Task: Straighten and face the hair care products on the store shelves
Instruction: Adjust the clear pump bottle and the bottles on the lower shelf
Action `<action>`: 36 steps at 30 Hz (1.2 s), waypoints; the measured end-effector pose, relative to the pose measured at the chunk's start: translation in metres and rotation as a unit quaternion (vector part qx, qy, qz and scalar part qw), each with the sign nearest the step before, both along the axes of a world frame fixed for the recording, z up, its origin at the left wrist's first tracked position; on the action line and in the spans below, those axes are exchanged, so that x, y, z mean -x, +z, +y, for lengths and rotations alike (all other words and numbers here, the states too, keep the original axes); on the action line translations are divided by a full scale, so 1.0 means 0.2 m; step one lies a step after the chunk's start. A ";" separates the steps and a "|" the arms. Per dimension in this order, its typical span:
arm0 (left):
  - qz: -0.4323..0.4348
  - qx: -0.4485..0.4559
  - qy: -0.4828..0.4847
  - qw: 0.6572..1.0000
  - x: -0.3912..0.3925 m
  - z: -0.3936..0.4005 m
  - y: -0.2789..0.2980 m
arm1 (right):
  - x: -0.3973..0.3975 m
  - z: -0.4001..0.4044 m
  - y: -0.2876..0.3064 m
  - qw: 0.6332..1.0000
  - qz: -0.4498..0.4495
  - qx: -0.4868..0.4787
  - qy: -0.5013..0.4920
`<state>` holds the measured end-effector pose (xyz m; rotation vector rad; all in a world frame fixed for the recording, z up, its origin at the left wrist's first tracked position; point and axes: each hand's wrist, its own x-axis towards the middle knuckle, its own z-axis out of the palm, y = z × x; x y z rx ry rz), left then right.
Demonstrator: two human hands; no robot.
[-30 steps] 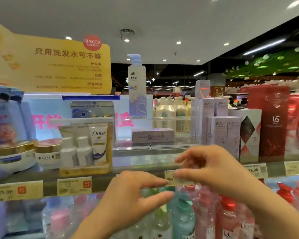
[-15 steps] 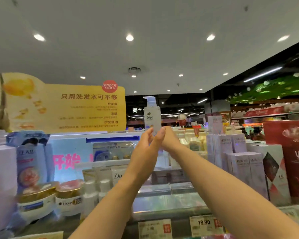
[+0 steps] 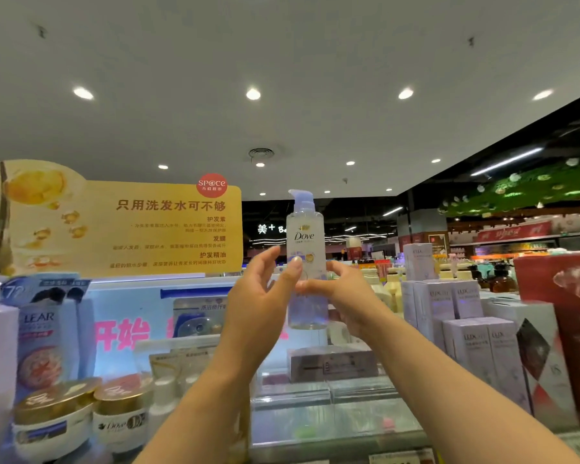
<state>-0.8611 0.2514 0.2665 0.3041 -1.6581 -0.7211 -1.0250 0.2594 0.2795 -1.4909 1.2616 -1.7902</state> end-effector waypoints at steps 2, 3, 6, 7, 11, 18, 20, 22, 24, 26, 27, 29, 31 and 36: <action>0.010 0.010 0.032 0.999 -0.02 0.01 0.01 | 0.01 0.11 -0.02 1.000 0.008 0.008 0.029; 0.021 0.009 0.041 0.999 -0.03 0.02 0.02 | 0.01 0.17 -0.04 0.999 0.014 0.011 0.047; 0.039 0.004 0.041 0.998 -0.07 0.09 0.01 | 0.00 0.36 -0.10 0.995 0.055 0.014 0.081; 0.032 -0.005 0.030 0.999 -0.08 0.13 0.01 | -0.01 0.41 -0.13 0.994 0.067 0.011 0.090; -0.002 -0.039 -0.028 0.999 -0.14 0.30 -0.08 | -0.07 0.56 -0.29 0.987 0.083 0.001 0.135; -0.022 -0.079 0.030 0.996 -0.41 0.47 -0.37 | -0.31 0.66 -0.60 0.964 0.103 -0.023 0.243; -0.016 -0.090 0.059 0.994 -0.52 0.48 -0.45 | -0.41 0.65 -0.68 0.959 0.109 -0.030 0.260; -0.012 -0.103 0.081 0.991 -0.65 0.49 -0.51 | -0.53 0.64 -0.74 0.954 0.130 -0.044 0.265; -0.022 -0.109 0.094 0.989 -0.79 0.48 -0.59 | -0.65 0.63 -0.80 0.947 0.153 -0.064 0.274; -0.032 -0.119 0.104 0.987 -0.94 0.46 -0.67 | -0.75 0.61 -0.86 0.944 0.149 -0.090 0.280; -0.038 -0.126 0.111 0.985 -1.02 0.44 -0.71 | -0.80 0.59 -0.89 0.947 0.133 -0.103 0.273; -0.055 -0.138 0.125 0.981 -1.16 0.40 -0.78 | -0.88 0.57 -0.95 0.957 0.090 -0.126 0.246; -0.076 -0.141 0.141 0.977 -1.28 0.35 -0.85 | -0.95 0.55 -1.00 0.965 0.069 -0.131 0.216; -0.131 -0.146 0.159 0.968 -1.50 0.19 -1.07 | -1.10 0.49 -1.10 0.980 0.025 -0.130 0.146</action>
